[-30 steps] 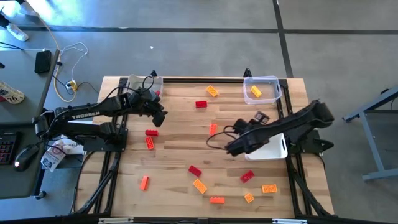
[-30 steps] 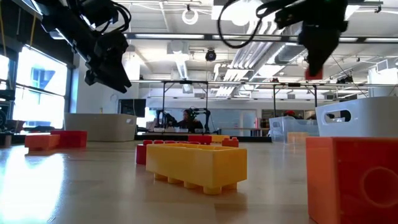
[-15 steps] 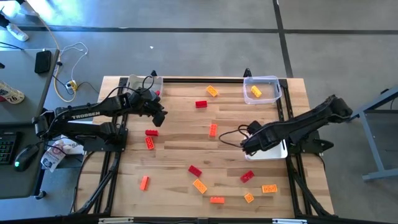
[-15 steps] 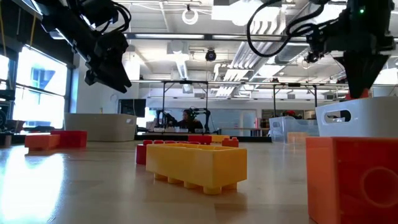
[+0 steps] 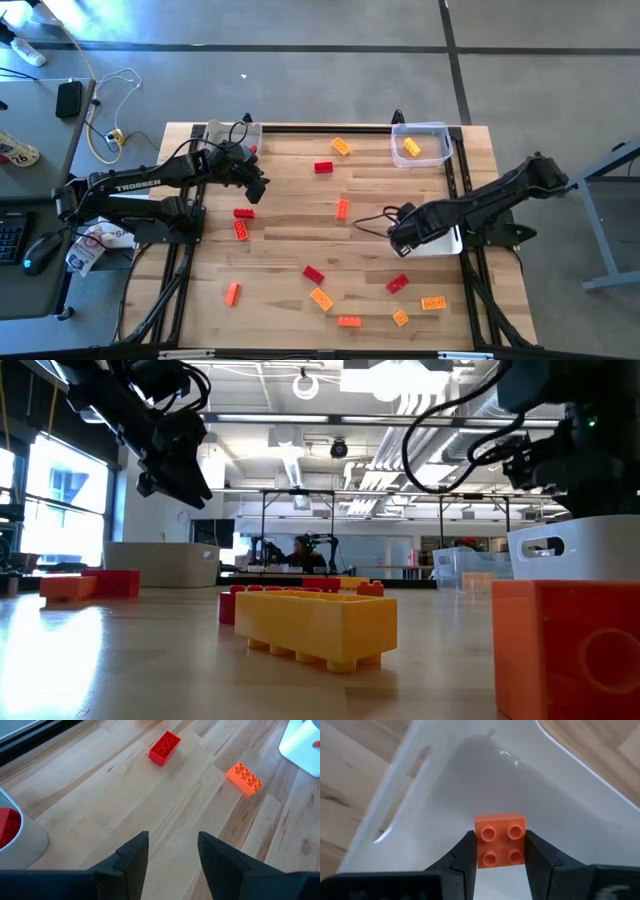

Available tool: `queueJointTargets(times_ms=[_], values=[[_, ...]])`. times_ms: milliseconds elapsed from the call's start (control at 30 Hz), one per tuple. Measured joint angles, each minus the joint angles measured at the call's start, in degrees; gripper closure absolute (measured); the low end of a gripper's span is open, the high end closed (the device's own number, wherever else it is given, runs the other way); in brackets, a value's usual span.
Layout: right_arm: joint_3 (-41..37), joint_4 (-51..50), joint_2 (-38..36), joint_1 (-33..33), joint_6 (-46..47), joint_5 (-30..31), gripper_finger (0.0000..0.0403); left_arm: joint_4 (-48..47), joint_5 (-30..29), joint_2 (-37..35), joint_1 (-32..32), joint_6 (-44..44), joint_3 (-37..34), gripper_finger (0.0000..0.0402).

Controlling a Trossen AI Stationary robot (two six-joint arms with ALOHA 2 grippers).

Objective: Sort & place blocks by color
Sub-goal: Put the orange game piece into the white bin, then put the red game piece into the gray bin

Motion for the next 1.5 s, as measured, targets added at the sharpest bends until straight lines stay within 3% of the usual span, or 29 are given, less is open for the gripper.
queueJointTargets(times_ms=[100, 433, 933, 1300, 1500], values=[[-1.4, 1.2, 0.0, -0.7, -0.1, -0.9, 0.0297, 0.0, 0.0, 0.0, 0.0, 0.0, 0.0, 0.0245], [-2.1, 1.9, 0.0, -0.7, -0.4, 0.5, 0.0225, 0.0, 0.0, 0.0, 0.0, 0.0, 0.0, 0.0245], [4.4, -4.8, 0.0, -0.7, 1.0, 2.6, 0.0218, 0.0, 0.2, 0.0, 0.0, 0.3, 0.0, 0.0245], [13.9, -12.9, 0.0, -0.7, 0.5, 12.5, 0.0217, -0.5, 8.4, 0.0, 0.0, 0.7, 0.0, 0.0245], [16.7, -13.8, 0.0, -0.7, -0.1, 17.4, 0.0217, -9.6, 8.9, 0.0, -0.4, 4.1, 4.7, 0.0245]])
